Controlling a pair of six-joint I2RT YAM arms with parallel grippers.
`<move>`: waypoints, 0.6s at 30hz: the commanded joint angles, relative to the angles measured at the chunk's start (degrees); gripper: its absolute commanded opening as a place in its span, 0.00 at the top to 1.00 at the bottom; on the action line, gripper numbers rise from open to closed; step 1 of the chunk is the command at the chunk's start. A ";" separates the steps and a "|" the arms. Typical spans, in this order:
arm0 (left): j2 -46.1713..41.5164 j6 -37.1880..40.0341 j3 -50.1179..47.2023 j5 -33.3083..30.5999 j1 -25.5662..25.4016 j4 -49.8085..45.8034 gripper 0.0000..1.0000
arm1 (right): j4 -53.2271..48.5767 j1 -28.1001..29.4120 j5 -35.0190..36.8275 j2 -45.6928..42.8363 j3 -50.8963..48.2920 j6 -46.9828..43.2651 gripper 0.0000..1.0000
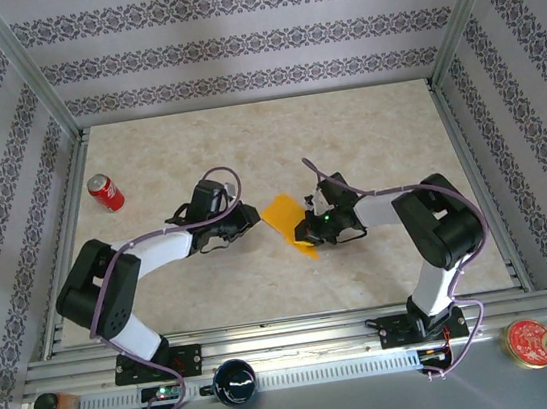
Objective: Fold a paper plane with a square sheet of paper (pick it up from the middle)
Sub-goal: Rotate the paper at the center of the table.
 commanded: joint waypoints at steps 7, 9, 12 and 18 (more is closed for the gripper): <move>9.85 -4.06 7.31 1.25 -4.59 5.57 0.93 | 4.39 5.49 12.61 -4.64 -6.87 18.89 0.94; 11.43 -5.99 7.49 1.15 -5.15 8.37 0.94 | 4.42 6.26 14.17 -5.69 -7.40 19.76 0.94; 13.15 -6.79 8.56 -0.22 -6.23 8.77 0.95 | 5.33 6.92 16.11 -7.45 -8.86 21.71 0.94; 16.80 -7.54 8.96 -0.95 -7.62 9.68 0.96 | 13.10 7.60 13.28 -11.65 -11.36 24.05 0.90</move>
